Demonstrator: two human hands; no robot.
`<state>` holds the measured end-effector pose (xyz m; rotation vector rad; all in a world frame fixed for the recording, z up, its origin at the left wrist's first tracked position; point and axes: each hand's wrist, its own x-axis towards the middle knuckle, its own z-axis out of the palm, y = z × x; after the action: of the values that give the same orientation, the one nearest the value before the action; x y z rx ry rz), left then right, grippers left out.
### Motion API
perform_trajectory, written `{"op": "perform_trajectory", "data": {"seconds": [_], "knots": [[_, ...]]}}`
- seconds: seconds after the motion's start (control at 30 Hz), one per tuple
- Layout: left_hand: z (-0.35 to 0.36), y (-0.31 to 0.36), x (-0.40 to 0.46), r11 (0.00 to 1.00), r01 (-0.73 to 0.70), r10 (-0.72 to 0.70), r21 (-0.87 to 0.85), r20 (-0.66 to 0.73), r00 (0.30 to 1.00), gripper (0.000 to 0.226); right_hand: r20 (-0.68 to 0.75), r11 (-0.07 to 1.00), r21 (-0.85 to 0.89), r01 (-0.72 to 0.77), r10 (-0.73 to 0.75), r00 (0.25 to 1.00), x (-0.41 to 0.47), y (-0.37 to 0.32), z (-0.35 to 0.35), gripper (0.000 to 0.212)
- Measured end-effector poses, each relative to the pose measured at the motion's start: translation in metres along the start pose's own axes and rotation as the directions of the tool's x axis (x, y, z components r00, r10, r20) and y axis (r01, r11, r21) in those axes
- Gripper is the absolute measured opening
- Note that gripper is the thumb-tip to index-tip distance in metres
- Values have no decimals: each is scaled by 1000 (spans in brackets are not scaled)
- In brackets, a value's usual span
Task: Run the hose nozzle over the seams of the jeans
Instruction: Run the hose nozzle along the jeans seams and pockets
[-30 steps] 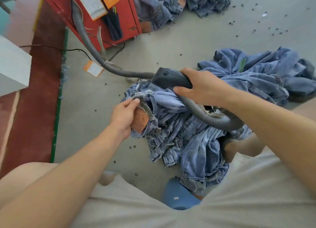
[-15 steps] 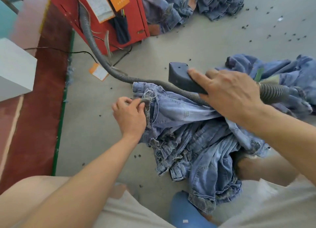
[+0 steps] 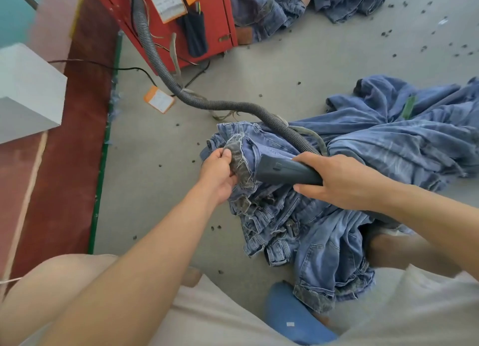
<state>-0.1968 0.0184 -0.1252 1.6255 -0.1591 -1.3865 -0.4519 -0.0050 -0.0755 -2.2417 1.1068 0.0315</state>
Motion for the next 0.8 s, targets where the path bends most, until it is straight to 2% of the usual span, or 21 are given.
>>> {"op": "perform_trajectory", "data": {"seconds": [0.17,0.23,0.33,0.4,0.5,0.57,0.67,0.73,0.8], "knots": [[1,1,-4,998,35,-34,-53,22,999,23,-13,998,61,19,-18,1000,13,-6,2,31],[5,0,-6,997,44,-41,-61,46,998,22,-100,995,95,17,-8,995,31,-15,2,27],[7,1,-6,992,41,-35,-115,56,998,23,-236,960,266,-84,149,960,46,-15,-11,20],[4,5,-4,985,47,-40,-165,47,998,24,-161,950,303,-79,132,978,34,-4,-24,16],[2,7,-2,977,68,-59,-204,50,997,23,102,974,224,-31,8,995,11,1,-33,13],[3,4,-4,971,86,-76,-221,51,996,24,141,983,180,-18,-8,990,14,-6,-25,16],[4,2,-4,970,103,-91,-221,65,994,26,-31,992,127,-10,14,999,35,-19,-9,19],[4,2,-4,975,104,-89,-196,88,992,25,-150,975,212,-68,101,983,41,-20,-9,19],[4,2,-3,976,101,-86,-193,85,993,24,-132,946,311,-94,141,981,36,-9,-19,13]]}}
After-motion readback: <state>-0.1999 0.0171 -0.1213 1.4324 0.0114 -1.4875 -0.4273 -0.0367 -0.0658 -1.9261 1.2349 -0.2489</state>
